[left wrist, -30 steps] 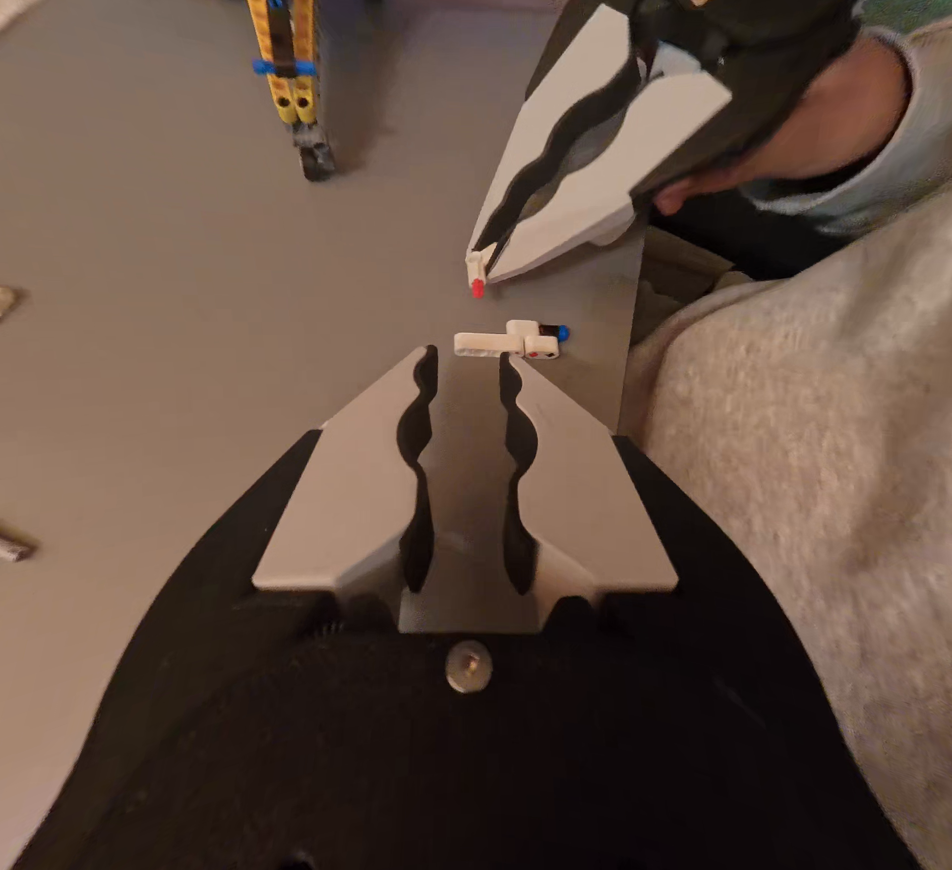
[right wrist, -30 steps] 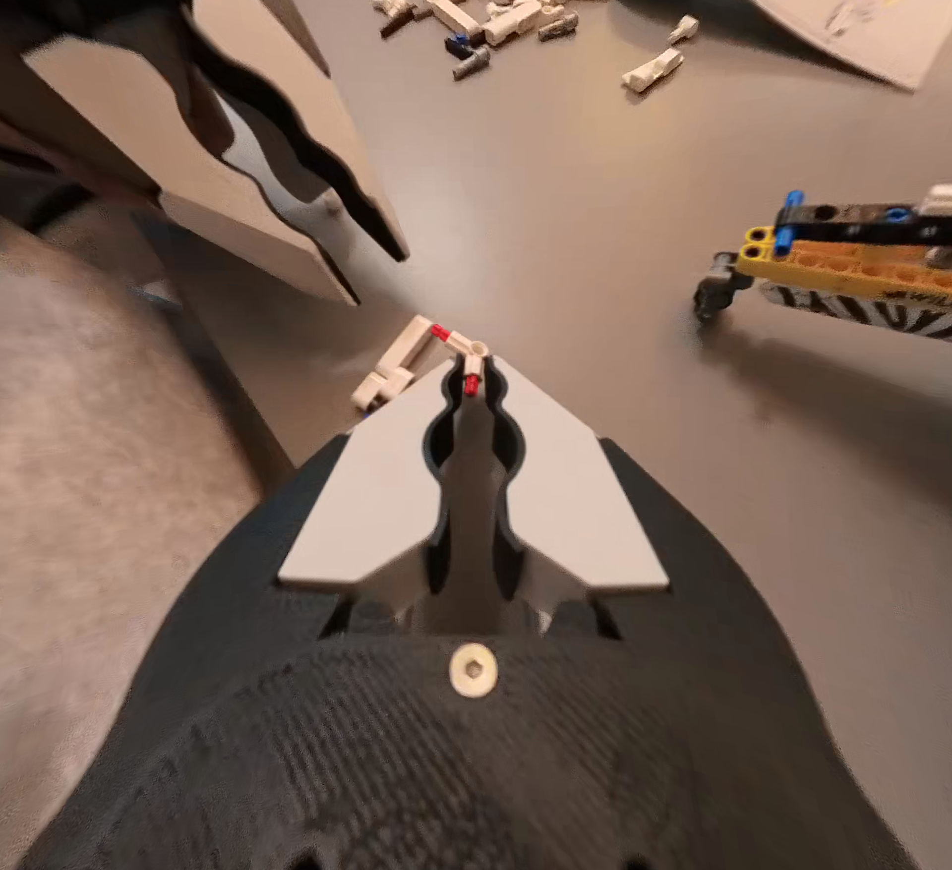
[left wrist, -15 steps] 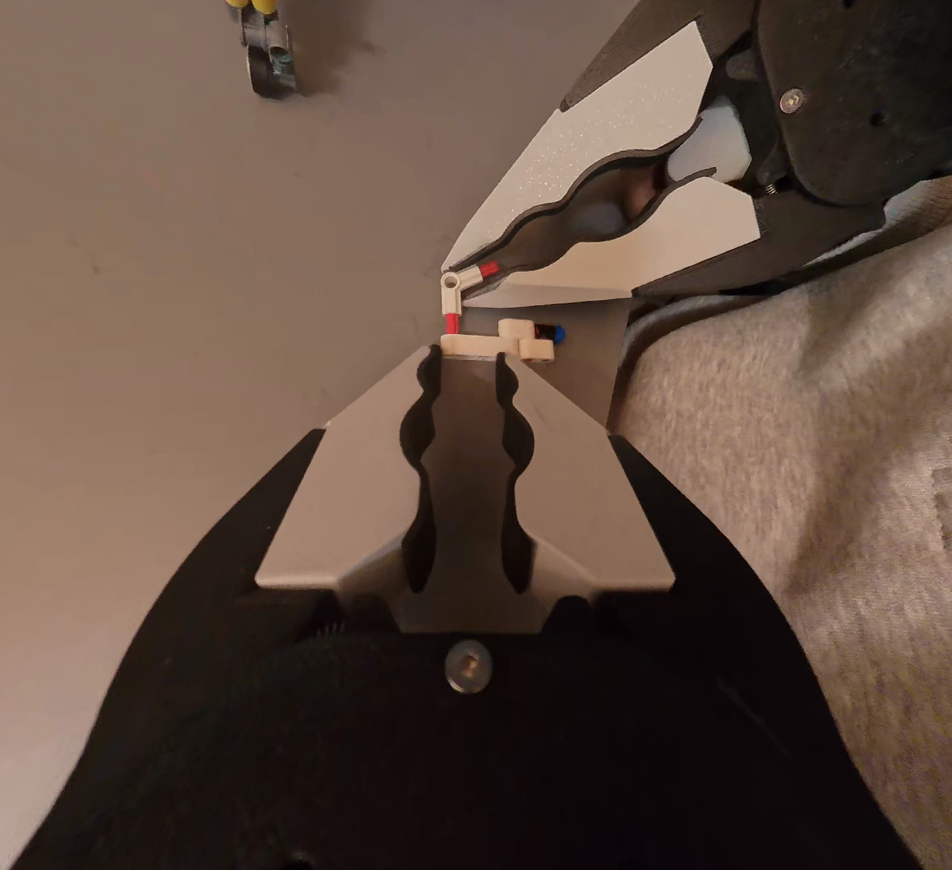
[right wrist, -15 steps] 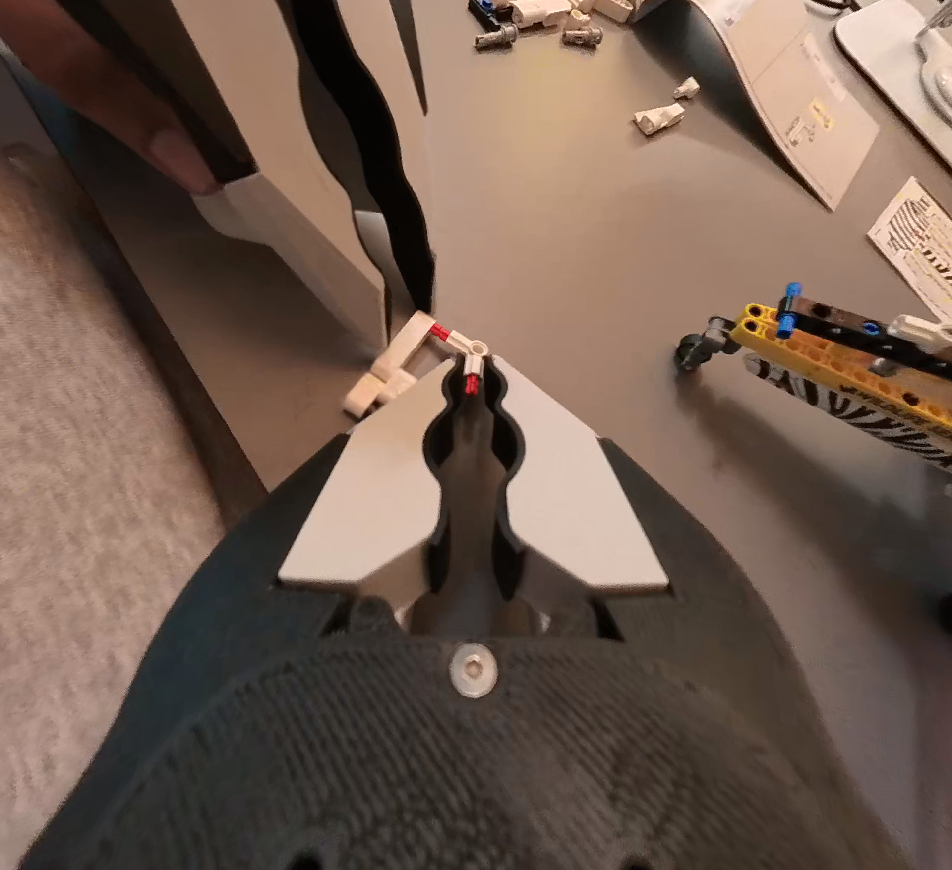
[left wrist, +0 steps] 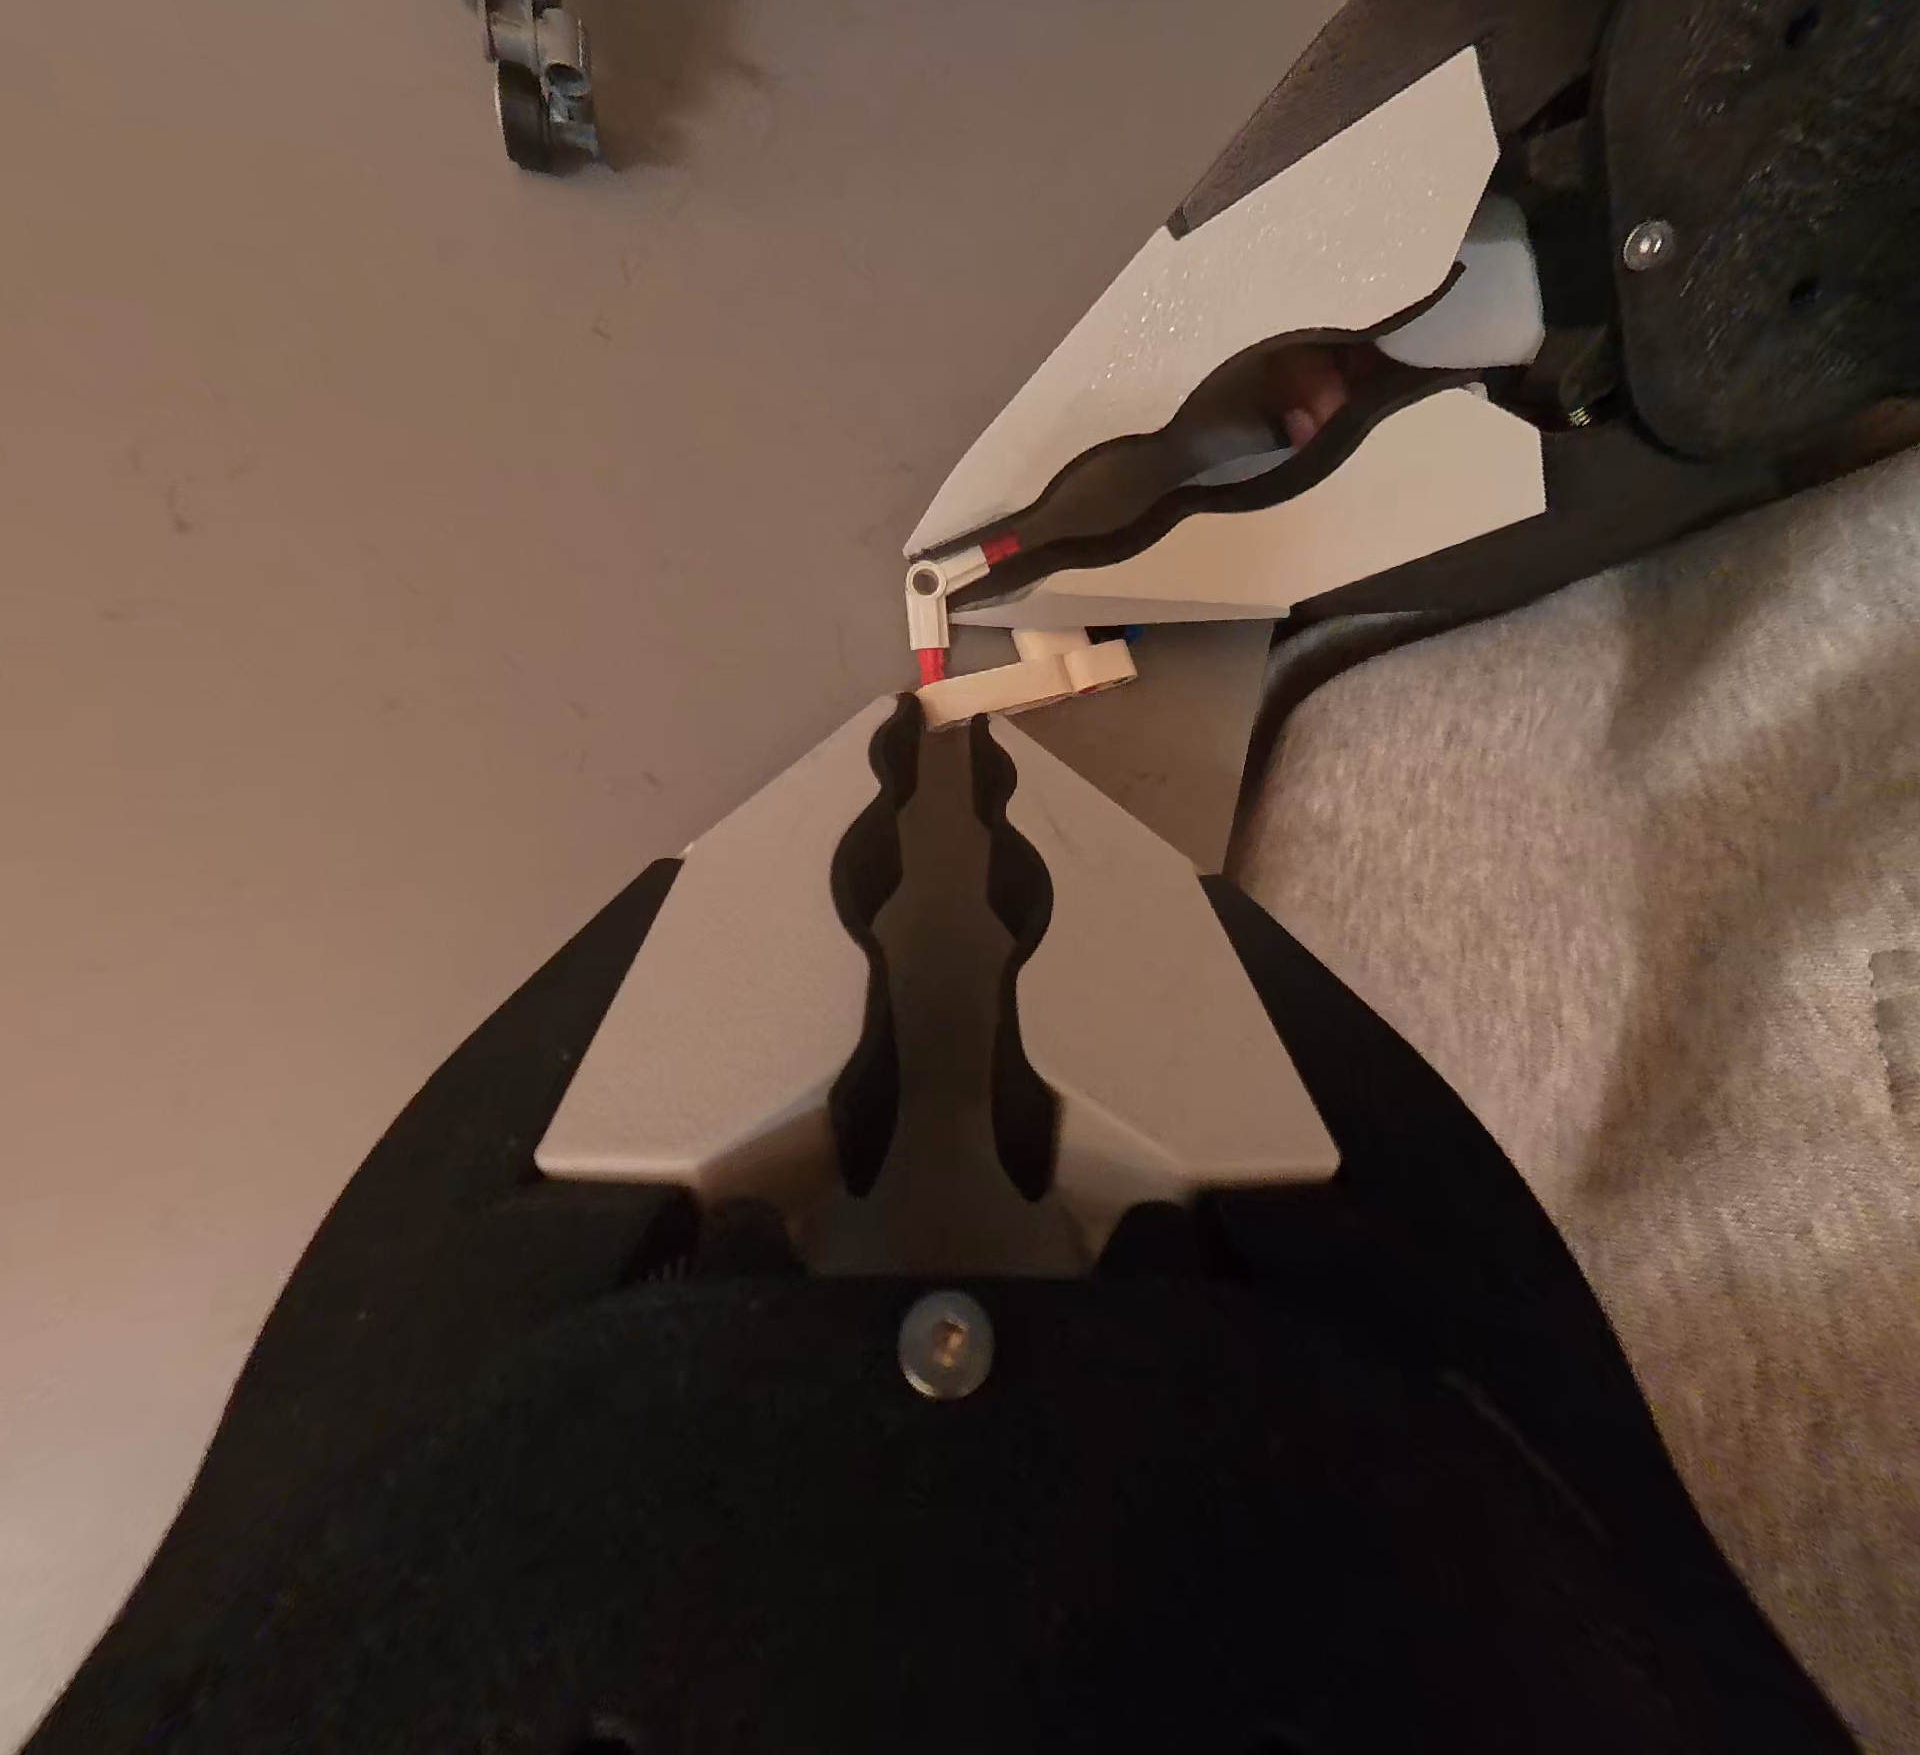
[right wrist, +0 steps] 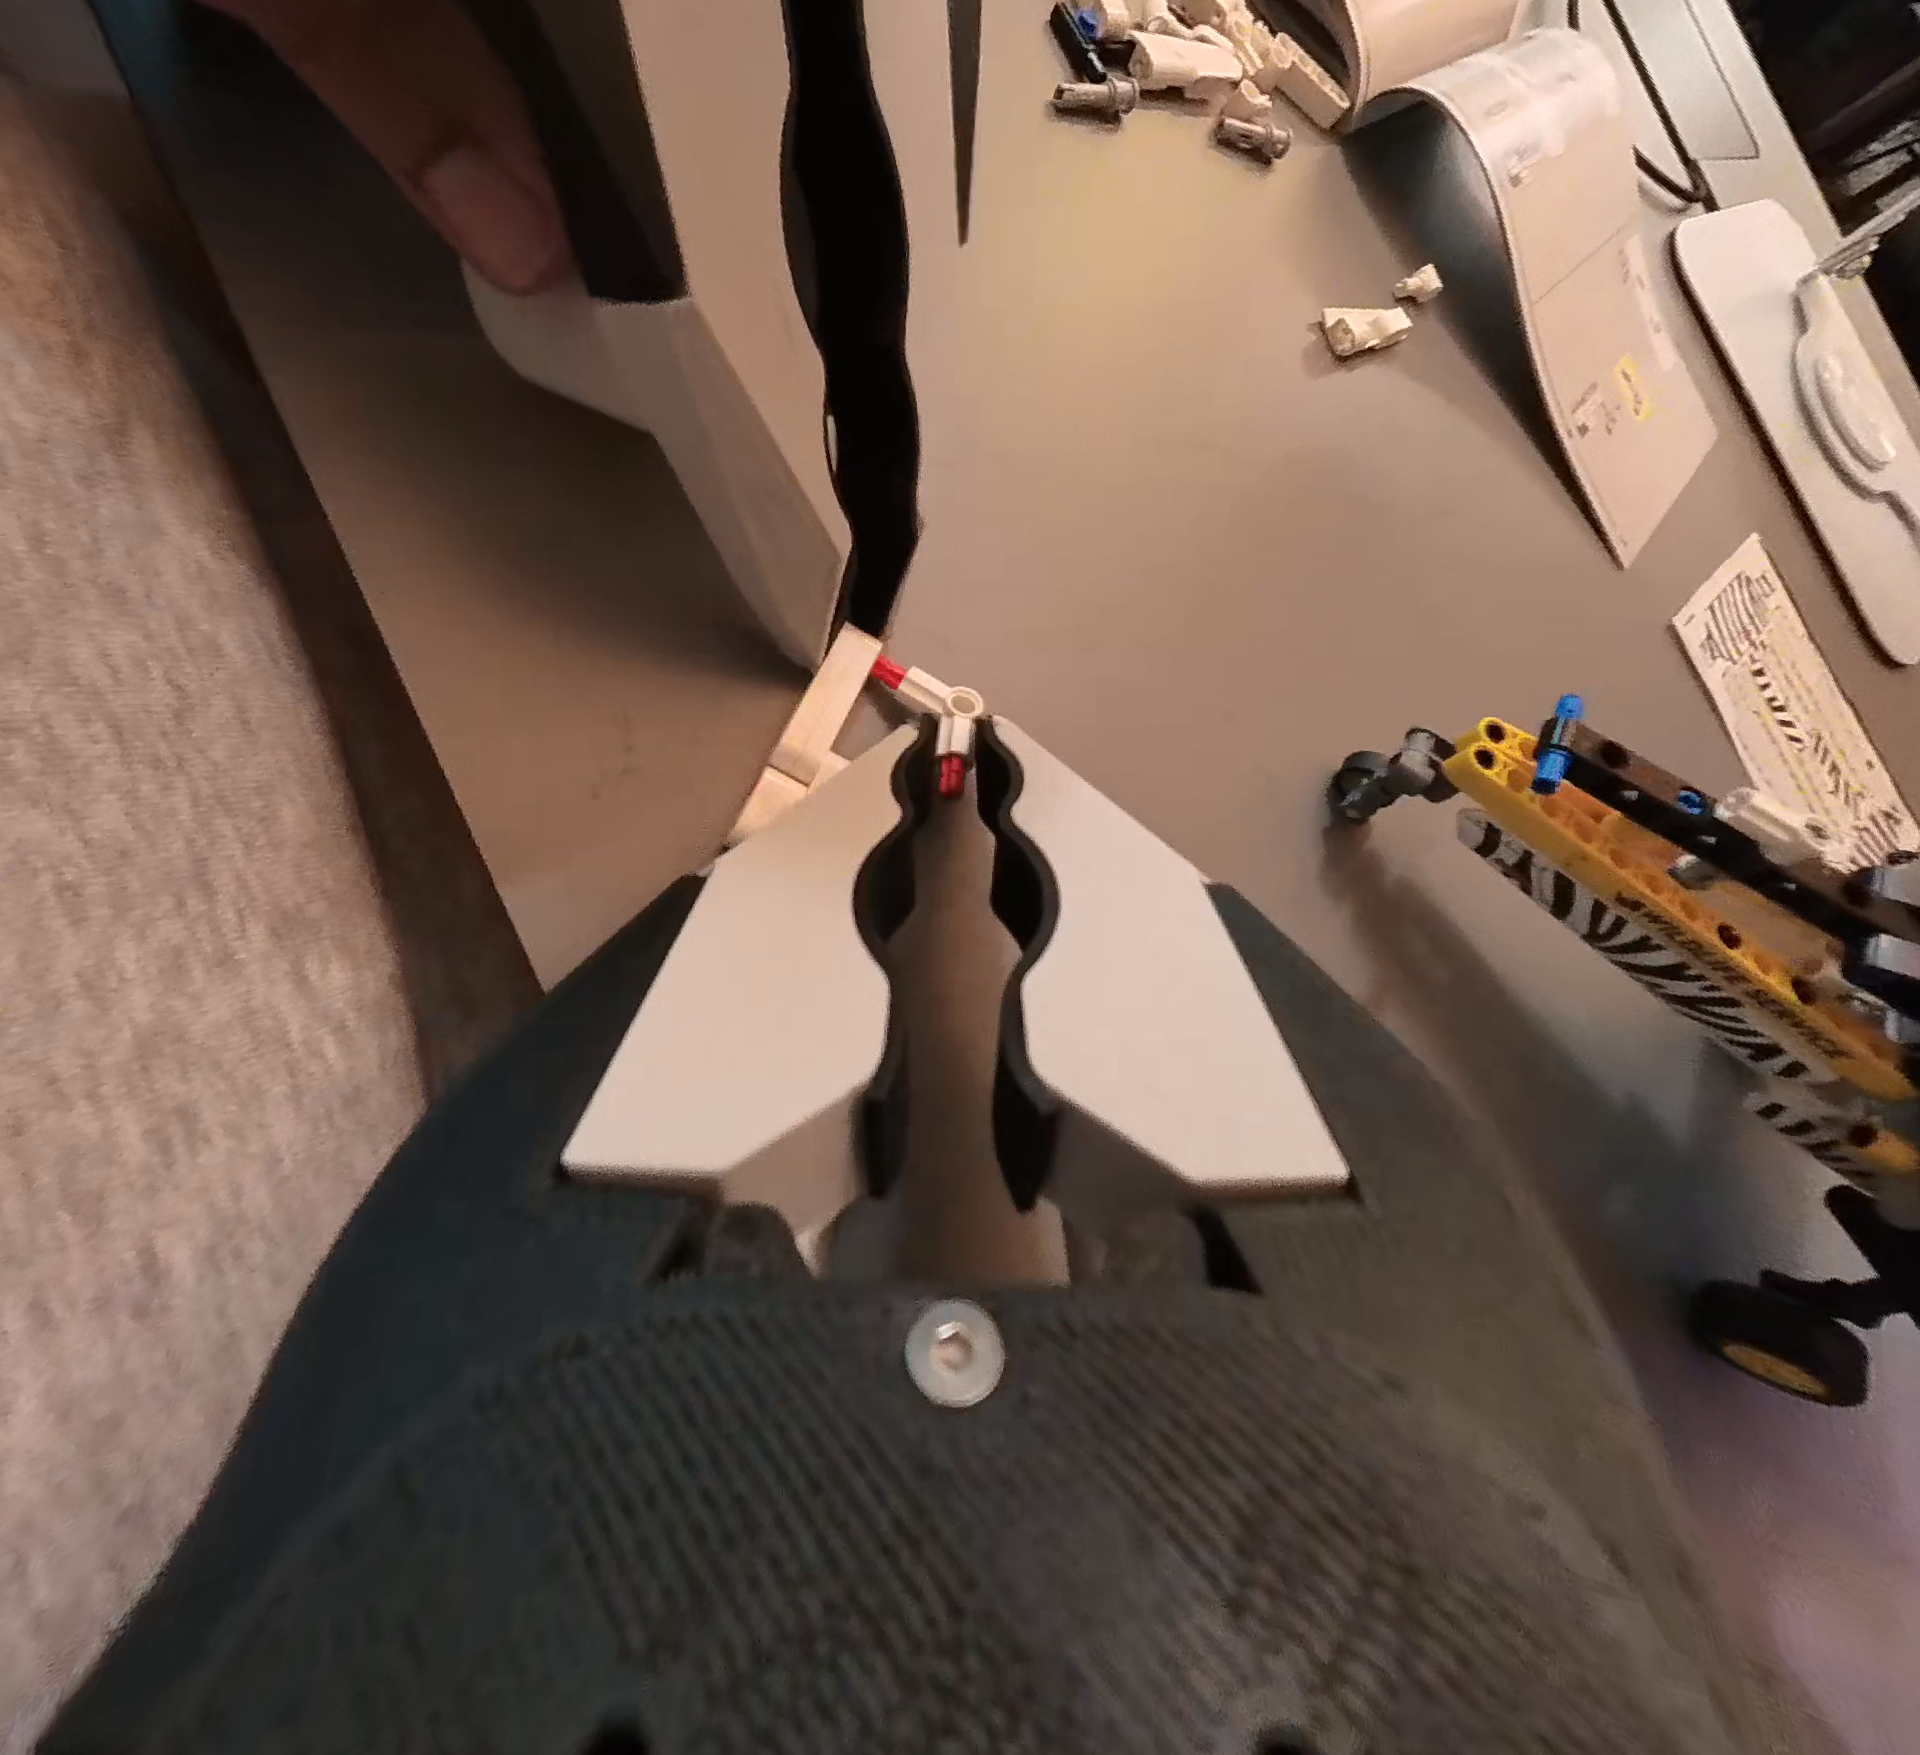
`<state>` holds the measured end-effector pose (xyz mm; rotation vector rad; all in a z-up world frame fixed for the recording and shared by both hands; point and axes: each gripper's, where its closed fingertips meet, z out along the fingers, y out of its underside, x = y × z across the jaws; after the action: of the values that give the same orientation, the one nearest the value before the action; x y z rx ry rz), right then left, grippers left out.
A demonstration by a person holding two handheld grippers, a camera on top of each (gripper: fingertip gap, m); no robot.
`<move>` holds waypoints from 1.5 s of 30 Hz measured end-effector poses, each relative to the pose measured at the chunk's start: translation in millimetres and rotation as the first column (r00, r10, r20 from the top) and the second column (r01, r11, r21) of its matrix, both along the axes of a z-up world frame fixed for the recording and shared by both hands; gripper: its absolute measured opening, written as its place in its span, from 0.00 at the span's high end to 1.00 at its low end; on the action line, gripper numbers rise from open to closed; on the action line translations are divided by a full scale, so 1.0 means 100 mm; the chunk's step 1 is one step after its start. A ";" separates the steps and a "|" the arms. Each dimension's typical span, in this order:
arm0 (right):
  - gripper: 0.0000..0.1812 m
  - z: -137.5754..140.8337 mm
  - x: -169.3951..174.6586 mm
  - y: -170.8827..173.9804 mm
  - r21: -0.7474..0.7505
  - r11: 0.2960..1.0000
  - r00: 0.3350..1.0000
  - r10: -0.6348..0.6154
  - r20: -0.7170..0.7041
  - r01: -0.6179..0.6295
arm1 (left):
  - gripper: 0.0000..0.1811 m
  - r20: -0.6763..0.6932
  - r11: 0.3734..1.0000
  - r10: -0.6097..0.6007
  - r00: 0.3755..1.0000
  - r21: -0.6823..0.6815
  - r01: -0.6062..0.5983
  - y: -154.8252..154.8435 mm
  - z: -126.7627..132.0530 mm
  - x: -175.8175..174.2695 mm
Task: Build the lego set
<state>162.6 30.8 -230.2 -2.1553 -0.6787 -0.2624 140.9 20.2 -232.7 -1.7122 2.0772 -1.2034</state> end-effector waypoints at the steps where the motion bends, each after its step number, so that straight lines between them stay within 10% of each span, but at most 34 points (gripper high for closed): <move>1: 0.96 0.00 0.00 0.00 -0.003 1.000 1.000 0.004 -0.013 -0.004 | 0.95 0.000 1.000 0.000 1.000 0.000 0.000 0.00 0.00 0.00; 19: 0.96 -0.02 -0.04 -0.06 -0.098 0.995 0.955 -0.010 -0.296 -0.019 | 0.98 -0.016 0.999 -0.015 1.000 -0.035 0.014 -0.03 -0.01 -0.02; 29: 0.96 0.01 -0.02 -0.05 -0.019 0.995 0.995 0.096 0.038 -0.095 | 0.99 -0.019 0.999 -0.018 1.000 -0.042 0.017 -0.03 -0.01 -0.02; 45: 0.97 0.04 -0.03 -0.09 -0.037 0.996 0.993 0.083 -0.079 -0.086 | 1.00 -0.017 0.999 -0.024 1.000 -0.035 0.023 -0.04 -0.01 -0.02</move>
<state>159.5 21.3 -225.8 -2.1572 -0.7347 -0.1206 138.4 16.4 -233.9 -1.7245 2.1042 -1.2429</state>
